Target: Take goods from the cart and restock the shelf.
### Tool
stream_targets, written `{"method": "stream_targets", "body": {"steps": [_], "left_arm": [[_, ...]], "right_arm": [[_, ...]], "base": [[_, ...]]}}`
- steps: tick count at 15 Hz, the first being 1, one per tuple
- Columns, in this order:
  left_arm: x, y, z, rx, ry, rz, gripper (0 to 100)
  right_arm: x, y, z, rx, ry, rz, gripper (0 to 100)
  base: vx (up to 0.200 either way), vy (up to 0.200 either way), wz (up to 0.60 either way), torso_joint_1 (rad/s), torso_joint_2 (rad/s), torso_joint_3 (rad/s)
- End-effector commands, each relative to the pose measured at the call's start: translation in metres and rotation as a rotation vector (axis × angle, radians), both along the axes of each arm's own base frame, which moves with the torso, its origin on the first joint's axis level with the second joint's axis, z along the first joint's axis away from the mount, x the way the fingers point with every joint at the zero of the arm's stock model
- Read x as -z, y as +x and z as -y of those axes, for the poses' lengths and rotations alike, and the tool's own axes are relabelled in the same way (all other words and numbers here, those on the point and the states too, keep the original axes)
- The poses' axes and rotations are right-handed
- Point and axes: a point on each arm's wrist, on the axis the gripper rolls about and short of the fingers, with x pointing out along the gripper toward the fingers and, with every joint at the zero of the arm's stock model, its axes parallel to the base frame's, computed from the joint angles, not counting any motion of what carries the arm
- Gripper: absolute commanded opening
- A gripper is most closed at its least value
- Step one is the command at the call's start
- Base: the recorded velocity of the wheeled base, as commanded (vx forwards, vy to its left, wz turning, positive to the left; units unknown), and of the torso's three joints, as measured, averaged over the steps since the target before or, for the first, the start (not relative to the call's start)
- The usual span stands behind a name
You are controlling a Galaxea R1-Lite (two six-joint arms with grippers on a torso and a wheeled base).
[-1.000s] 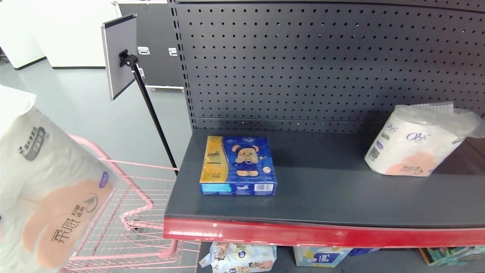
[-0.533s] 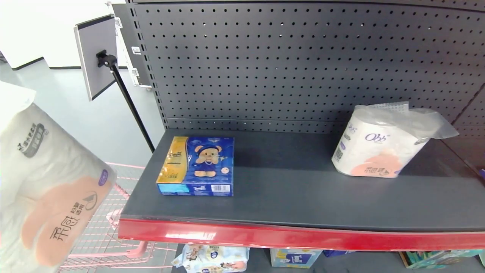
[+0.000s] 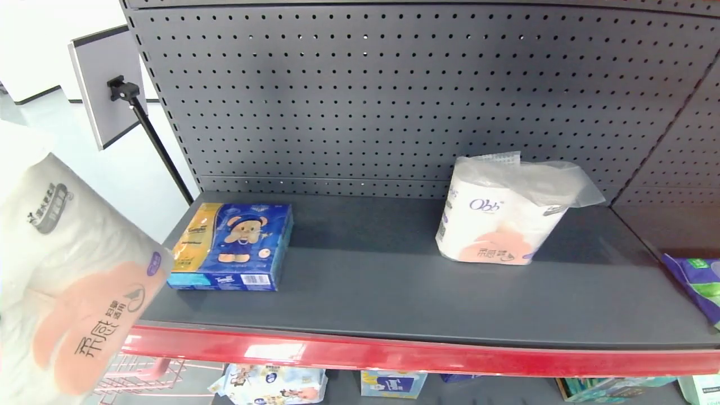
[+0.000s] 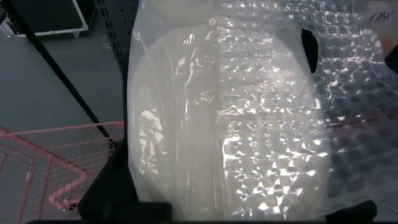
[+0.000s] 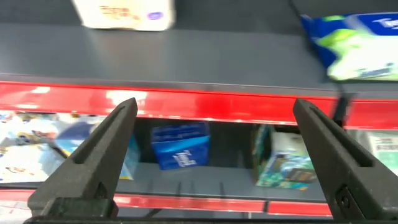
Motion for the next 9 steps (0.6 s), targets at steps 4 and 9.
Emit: {"method": "stream_targets", "body": {"steps": [4, 9], "left_arm": [[-0.0003, 0.0001, 0.0, 0.0, 0.001, 0.001, 0], [0.0005, 0.0003, 0.0001, 0.001, 0.015, 0.002, 0]], "right_arm": [[0.0001, 0.0001, 0.0, -0.001, 0.0, -0.001, 100], [0.0001, 0.0001, 0.0, 0.0, 0.002, -0.001, 100]], "base": [[0.0, -0.2, 0.0, 0.002, 0.0, 0.004], [0.0, -0.16, 0.0, 0.0, 0.0, -0.001]]}}
